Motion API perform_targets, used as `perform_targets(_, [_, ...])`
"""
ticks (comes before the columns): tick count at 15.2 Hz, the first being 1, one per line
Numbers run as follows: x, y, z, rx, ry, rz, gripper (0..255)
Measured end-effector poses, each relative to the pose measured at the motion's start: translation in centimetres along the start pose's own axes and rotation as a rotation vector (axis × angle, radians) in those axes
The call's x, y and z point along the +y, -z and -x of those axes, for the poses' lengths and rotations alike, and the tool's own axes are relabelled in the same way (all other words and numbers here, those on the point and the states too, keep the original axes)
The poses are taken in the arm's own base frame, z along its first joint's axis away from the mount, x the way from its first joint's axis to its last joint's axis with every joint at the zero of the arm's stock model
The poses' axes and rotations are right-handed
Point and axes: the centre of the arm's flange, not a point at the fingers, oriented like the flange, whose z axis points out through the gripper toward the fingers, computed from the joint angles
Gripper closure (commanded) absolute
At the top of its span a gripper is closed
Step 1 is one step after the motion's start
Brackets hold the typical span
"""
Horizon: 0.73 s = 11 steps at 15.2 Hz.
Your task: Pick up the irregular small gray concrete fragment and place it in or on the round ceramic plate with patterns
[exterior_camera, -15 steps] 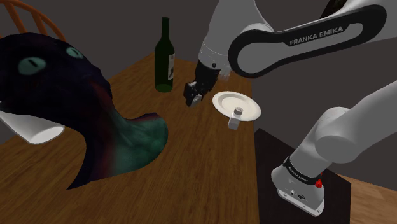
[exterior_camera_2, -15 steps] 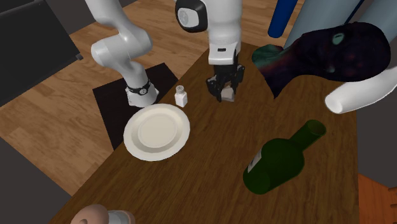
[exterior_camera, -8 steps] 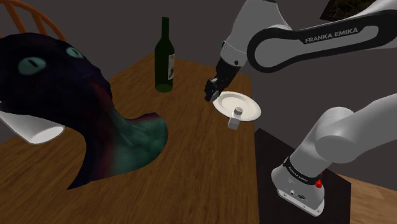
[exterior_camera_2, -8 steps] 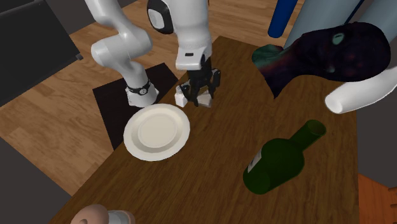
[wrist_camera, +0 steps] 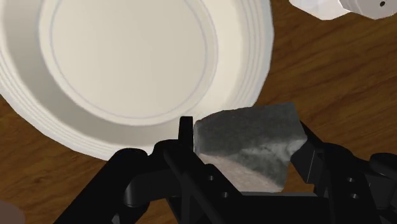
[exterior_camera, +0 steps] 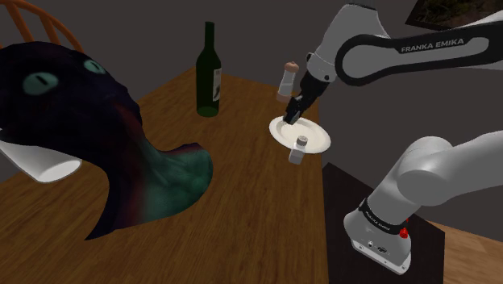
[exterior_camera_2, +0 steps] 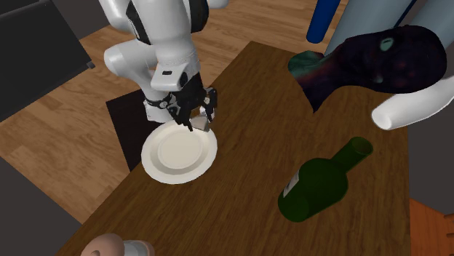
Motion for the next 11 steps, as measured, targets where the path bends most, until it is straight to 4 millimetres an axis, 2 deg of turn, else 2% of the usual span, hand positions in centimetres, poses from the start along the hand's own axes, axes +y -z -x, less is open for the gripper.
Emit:
perform_targets(2, [2.6,0.7,0.4,0.000,0.000,0.000,255])
perform_targets(3, [3.6,0.9,1.2,0.000,0.000,0.000,255])
perform_targets(4, [5.4,0.8,1.5,0.000,-0.001,-0.001,255])
perform_targets(6, [7.2,0.6,2.2,0.000,0.000,-0.001,255])
perform_targets(11, [8.1,-1.7,2.9,0.000,0.002,-0.001,255])
